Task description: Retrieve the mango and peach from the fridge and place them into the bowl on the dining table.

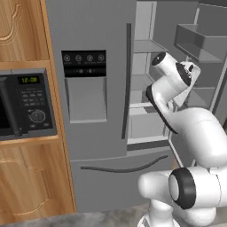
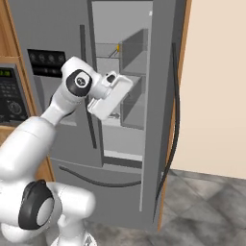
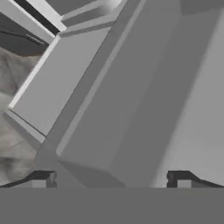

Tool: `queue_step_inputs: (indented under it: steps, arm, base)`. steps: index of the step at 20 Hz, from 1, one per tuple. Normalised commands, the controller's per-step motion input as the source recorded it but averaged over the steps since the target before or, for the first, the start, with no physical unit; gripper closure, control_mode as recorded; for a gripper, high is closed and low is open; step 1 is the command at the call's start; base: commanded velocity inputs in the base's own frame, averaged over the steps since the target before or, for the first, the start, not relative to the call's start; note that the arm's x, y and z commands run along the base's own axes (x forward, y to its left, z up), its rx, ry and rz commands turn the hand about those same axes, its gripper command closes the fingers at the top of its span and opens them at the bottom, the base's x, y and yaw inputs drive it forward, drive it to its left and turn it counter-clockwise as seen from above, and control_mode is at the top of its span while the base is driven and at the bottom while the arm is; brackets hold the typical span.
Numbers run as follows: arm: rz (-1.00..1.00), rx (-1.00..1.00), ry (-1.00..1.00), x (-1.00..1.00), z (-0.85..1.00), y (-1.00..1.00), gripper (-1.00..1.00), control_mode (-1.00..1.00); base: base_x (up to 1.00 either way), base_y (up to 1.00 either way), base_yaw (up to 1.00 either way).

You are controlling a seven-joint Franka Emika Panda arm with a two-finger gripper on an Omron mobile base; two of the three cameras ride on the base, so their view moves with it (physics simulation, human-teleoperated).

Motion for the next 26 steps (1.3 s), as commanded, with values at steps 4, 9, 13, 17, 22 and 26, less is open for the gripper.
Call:
queue_step_inputs:
  steps: [4, 9, 13, 17, 22, 26]
  arm:
    - [0.03, 0.0, -0.53, -0.99, 0.33, 0.34, -1.0, -1.0]
    - [0.08, 0.1, -0.77, -0.54, 0.17, 0.63, -1.0, -1.0]
    - [0.07, 0.36, -0.72, -0.51, 0.0, 0.29, -1.0, -1.0]
    - [0.07, 0.39, -0.49, -0.43, 0.0, 0.46, -1.0, -1.0]
    - [0.06, 0.35, -0.29, -0.42, 0.06, 0.57, -1.0, -1.0]
    - [0.05, 0.33, -0.12, -0.39, 0.27, 0.36, -1.0, -1.0]
  base:
    - [0.0, 0.0, 0.0]
    - [0.0, 0.0, 0.0]
    - [0.0, 0.0, 0.0]
    - [0.0, 0.0, 0.0]
    - [0.0, 0.0, 0.0]
    - [0.0, 0.0, 0.0]
